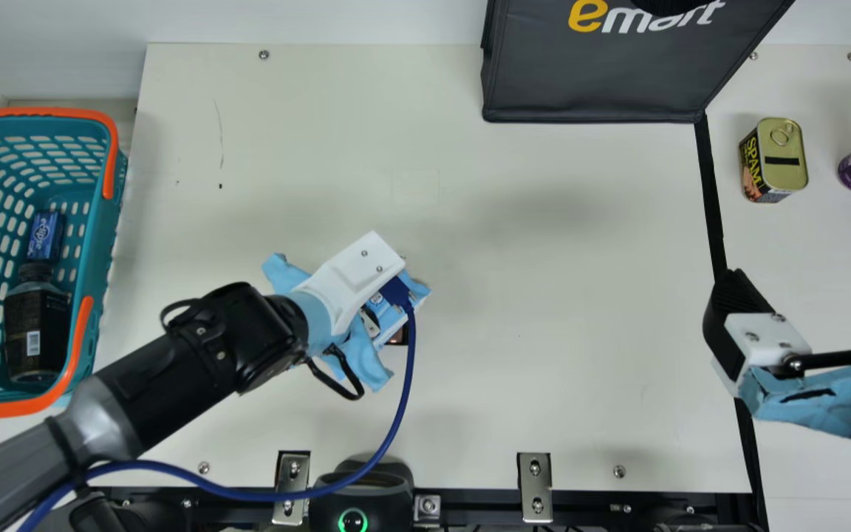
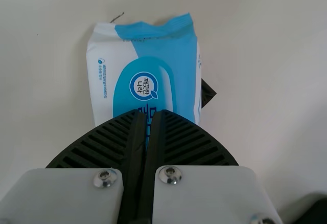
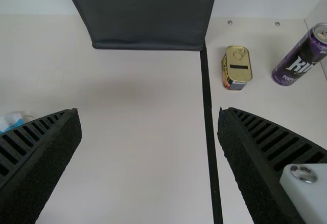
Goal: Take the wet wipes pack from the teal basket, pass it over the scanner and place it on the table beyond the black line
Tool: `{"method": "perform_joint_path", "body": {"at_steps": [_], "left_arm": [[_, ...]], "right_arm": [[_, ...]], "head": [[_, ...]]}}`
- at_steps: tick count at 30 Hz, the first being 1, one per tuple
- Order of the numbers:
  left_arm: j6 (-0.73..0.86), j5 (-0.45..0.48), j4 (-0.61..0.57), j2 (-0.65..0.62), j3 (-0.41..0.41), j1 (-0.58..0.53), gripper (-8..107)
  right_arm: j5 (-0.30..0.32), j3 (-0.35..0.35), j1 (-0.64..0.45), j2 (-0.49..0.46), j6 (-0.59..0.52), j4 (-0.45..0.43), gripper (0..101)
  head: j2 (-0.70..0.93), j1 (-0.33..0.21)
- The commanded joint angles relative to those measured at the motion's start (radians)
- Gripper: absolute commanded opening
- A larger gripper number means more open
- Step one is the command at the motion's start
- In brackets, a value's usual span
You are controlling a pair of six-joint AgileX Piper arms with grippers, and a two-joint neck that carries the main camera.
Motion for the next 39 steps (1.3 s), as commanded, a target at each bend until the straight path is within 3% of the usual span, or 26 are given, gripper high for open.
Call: {"method": "perform_joint_path", "body": {"at_steps": [1, 29, 39], "left_arm": [[0.003, 0.012, 0.001, -0.011, -0.011, -0.002, -3], [-0.007, 0.082, 0.014, -0.012, -0.075, -0.023, 90], [-0.034, 0.057, 0.049, 0.026, -0.058, -0.029, 90]], "right_arm": [[0.0, 0.0, 0.0, 0.0, 0.0, 0.0, 95], [0.0, 0.0, 0.0, 0.0, 0.0, 0.0, 95], [0.0, 0.0, 0.0, 0.0, 0.0, 0.0, 95]], "head": [[-0.001, -0.029], [-0.001, -0.029], [-0.001, -0.029]]}}
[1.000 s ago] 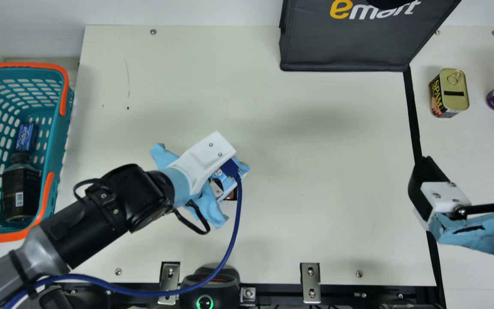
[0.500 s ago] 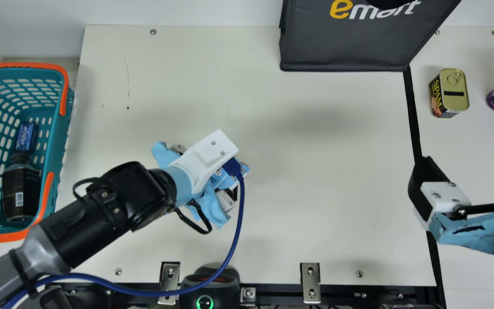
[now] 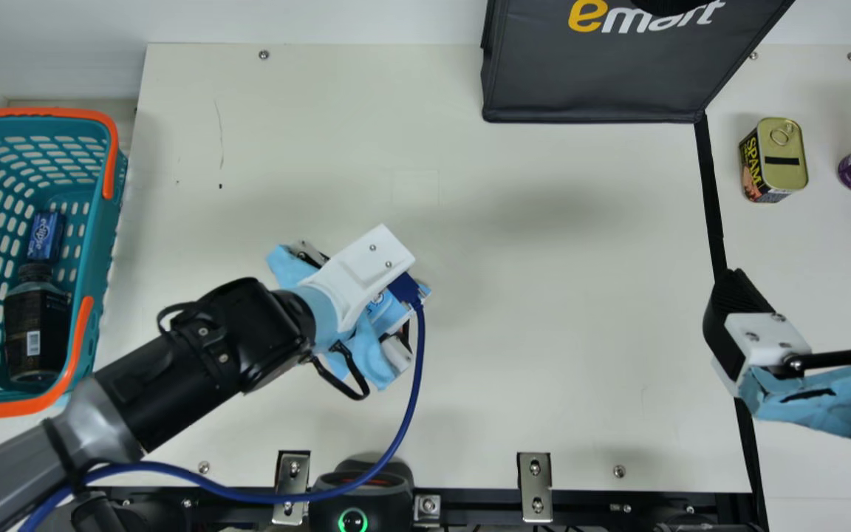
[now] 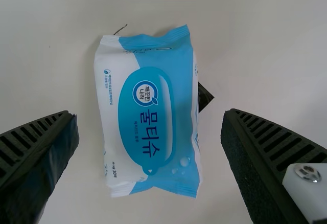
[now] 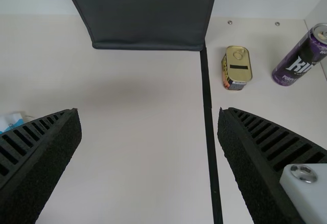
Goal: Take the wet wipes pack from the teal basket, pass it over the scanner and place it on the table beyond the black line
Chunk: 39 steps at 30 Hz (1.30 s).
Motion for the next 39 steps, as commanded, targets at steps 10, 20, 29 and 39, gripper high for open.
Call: {"method": "perform_joint_path", "body": {"at_steps": [10, 20, 29, 39], "left_arm": [[-0.04, -0.047, 0.034, 0.052, 0.03, -0.012, 90], [-0.081, -0.083, 0.042, 0.109, 0.04, 0.0, 90], [-0.082, -0.097, 0.02, 0.148, 0.04, 0.016, 90], [-0.05, -0.105, -0.025, 0.165, 0.045, 0.026, 50]], "right_arm": [[0.0, 0.0, 0.0, 0.0, 0.0, 0.0, 95], [0.0, 0.0, 0.0, 0.0, 0.0, 0.0, 95], [0.0, 0.0, 0.0, 0.0, 0.0, 0.0, 95], [0.001, 0.0, 0.0, 0.0, 0.0, 0.0, 95]], "head": [[-0.001, -0.029], [-0.001, -0.029], [-0.001, -0.029], [-0.001, -0.029]]}}
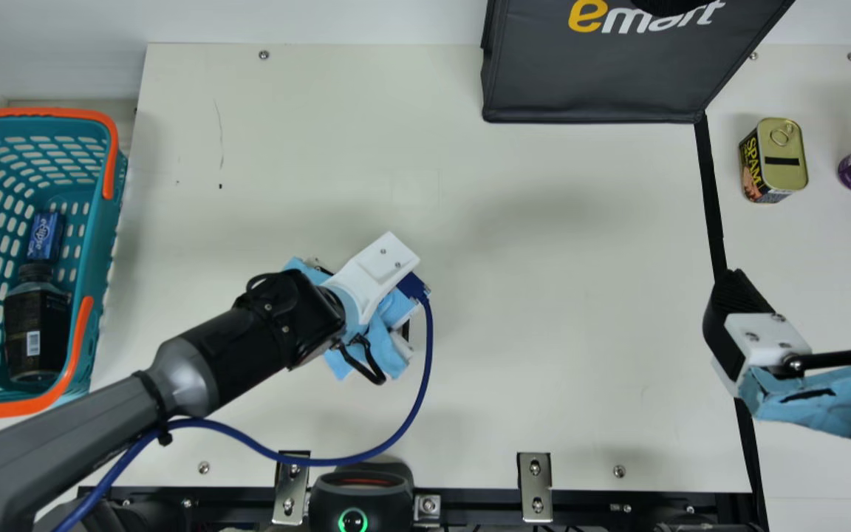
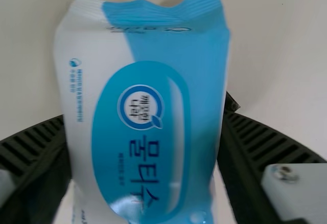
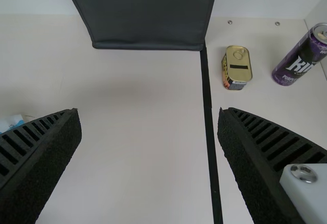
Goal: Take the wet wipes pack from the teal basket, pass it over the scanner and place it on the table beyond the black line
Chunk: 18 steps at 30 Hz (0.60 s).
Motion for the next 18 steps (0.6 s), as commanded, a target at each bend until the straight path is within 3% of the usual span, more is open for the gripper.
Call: {"method": "perform_joint_path", "body": {"at_steps": [1, 9, 18], "left_arm": [[0.007, -0.002, -0.005, 0.001, 0.003, 0.001, 43], [0.02, -0.008, -0.008, -0.005, 0.01, -0.002, -8], [0.016, -0.024, 0.017, -0.048, 0.013, -0.011, -8]], "right_arm": [[0.0, 0.0, 0.0, 0.0, 0.0, 0.0, 95], [0.0, 0.0, 0.0, 0.0, 0.0, 0.0, 95], [0.0, 0.0, 0.0, 0.0, 0.0, 0.0, 95]], "head": [[-0.001, -0.029], [-0.001, -0.029], [-0.001, -0.029]]}}
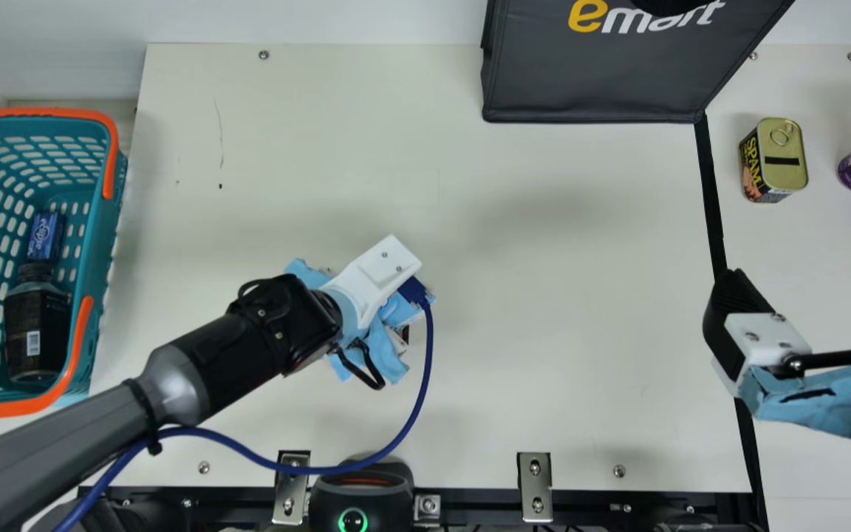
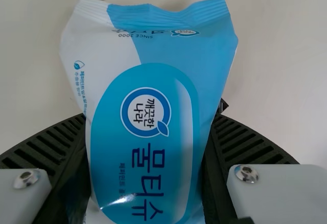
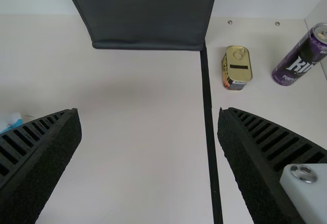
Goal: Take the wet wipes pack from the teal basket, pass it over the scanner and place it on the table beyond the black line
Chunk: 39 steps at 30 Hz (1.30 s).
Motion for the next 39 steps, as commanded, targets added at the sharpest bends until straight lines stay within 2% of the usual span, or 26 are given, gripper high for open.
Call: {"method": "perform_joint_path", "body": {"at_steps": [1, 11, 24, 39], "left_arm": [[-0.003, -0.007, 0.009, -0.014, 0.002, -0.001, -8], [-0.005, -0.068, 0.023, -0.07, 0.028, 0.007, -8], [0.016, -0.162, -0.026, -0.061, 0.061, 0.024, -8], [0.046, -0.17, -0.073, -0.041, 0.049, 0.033, -8]], "right_arm": [[0.0, 0.0, 0.0, 0.0, 0.0, 0.0, 95], [-0.001, 0.0, 0.0, 0.0, 0.0, 0.0, 95], [-0.001, 0.0, 0.0, 0.0, 0.0, 0.0, 95], [0.0, 0.0, 0.0, 0.0, 0.0, 0.0, 95]], "head": [[-0.001, -0.029], [-0.001, -0.029], [-0.001, -0.029], [-0.001, -0.029]]}}
